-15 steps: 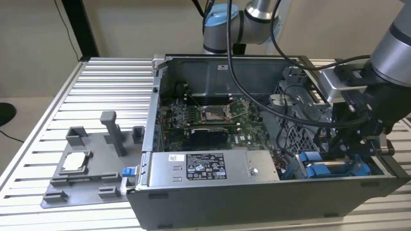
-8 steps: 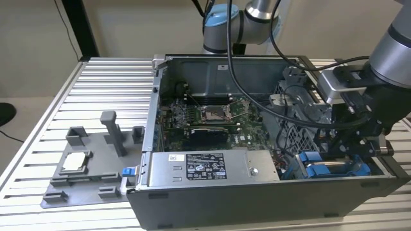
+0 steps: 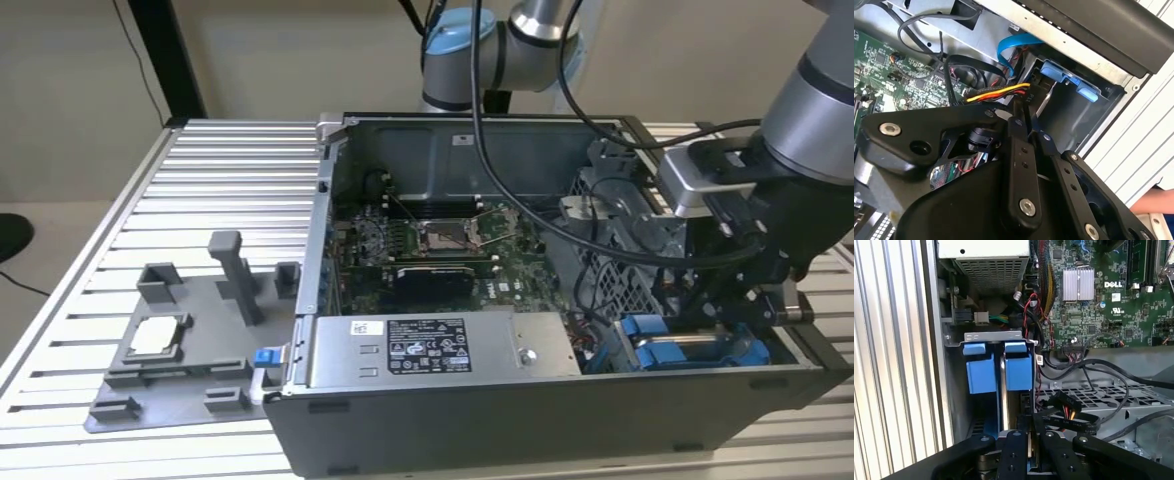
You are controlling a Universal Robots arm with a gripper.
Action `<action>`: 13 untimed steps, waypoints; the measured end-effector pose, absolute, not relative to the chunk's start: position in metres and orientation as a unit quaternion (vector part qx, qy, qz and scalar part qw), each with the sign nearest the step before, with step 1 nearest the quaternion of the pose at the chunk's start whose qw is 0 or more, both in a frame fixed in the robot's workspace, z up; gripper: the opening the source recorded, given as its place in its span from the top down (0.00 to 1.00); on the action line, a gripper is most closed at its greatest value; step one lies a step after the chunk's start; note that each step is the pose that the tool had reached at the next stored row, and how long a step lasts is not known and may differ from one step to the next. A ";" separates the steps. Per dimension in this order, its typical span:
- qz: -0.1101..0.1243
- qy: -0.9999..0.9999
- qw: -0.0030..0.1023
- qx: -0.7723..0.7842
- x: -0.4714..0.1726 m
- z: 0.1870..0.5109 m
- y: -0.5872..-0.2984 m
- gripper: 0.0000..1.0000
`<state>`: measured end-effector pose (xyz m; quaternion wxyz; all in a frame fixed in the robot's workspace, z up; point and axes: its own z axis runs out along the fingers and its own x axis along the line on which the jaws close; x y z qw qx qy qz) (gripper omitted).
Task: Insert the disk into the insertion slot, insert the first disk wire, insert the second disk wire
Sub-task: 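Insert the second disk wire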
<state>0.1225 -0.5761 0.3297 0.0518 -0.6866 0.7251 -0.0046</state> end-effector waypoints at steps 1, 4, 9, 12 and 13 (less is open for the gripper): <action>-0.005 0.725 0.052 -0.687 0.122 0.330 -0.576 1.00; -0.005 0.725 0.052 -0.687 0.123 0.332 -0.576 1.00; -0.004 0.725 0.053 -0.687 0.123 0.352 -0.576 0.00; -0.004 0.725 0.052 -0.687 0.122 0.366 -0.576 0.00; -0.004 0.725 0.052 -0.687 0.122 0.371 -0.576 0.00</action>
